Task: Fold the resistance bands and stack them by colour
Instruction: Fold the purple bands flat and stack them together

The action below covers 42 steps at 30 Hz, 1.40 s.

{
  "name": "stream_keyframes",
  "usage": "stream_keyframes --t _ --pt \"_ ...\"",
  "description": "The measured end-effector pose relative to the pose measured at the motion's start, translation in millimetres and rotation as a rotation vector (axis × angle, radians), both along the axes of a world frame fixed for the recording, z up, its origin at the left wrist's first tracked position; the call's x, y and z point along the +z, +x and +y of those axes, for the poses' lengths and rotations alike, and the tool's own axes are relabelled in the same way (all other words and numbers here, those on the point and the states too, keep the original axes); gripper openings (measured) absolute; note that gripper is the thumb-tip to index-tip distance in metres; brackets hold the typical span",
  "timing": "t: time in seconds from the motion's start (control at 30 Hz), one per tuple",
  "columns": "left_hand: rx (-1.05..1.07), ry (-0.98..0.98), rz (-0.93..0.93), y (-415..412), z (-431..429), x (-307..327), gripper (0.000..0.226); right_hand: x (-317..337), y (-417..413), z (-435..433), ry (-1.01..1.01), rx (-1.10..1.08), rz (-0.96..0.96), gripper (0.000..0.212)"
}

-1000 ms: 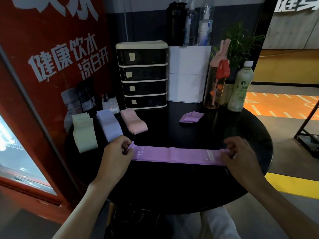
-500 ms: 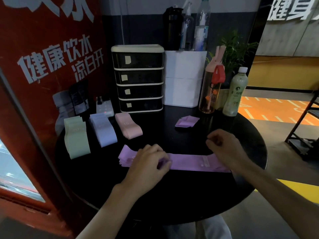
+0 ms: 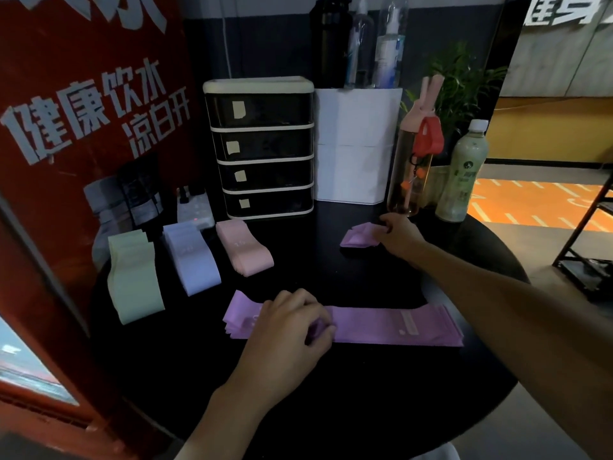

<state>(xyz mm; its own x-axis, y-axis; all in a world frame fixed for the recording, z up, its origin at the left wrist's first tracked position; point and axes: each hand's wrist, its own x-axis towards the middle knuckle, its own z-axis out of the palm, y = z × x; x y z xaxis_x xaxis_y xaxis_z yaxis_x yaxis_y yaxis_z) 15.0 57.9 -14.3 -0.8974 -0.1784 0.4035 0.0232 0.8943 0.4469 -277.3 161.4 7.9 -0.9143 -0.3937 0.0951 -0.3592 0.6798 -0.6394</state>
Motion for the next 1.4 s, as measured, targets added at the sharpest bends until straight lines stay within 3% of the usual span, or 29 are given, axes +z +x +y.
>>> stream_keyframes --t 0.2,0.33,0.73,0.93,1.1,1.4 --pt "-0.006 -0.001 0.013 -2.3 -1.9 -3.6 0.009 -2.0 -4.1 -2.7 -0.017 -0.060 0.030 0.036" --pt "-0.007 0.006 0.009 -1.7 -1.2 -2.6 0.008 -1.1 -2.2 -0.1 -0.052 -0.043 0.034 0.003" --pt "-0.009 0.022 0.015 -2.0 -1.7 0.2 0.010 40.8 36.3 18.5 -0.327 0.115 0.152 0.031" --pt "0.079 0.104 0.226 -4.2 -4.0 14.8 0.006 74.7 76.9 24.8 -0.493 0.204 0.134 0.036" --pt "0.062 0.325 0.388 -19.8 4.8 70.0 0.012 101.7 111.2 26.2 -0.530 0.268 0.113 0.037" --pt "-0.050 0.746 0.309 -42.2 18.8 121.9 0.026 120.0 152.1 27.8 -0.623 0.418 -0.010 0.047"
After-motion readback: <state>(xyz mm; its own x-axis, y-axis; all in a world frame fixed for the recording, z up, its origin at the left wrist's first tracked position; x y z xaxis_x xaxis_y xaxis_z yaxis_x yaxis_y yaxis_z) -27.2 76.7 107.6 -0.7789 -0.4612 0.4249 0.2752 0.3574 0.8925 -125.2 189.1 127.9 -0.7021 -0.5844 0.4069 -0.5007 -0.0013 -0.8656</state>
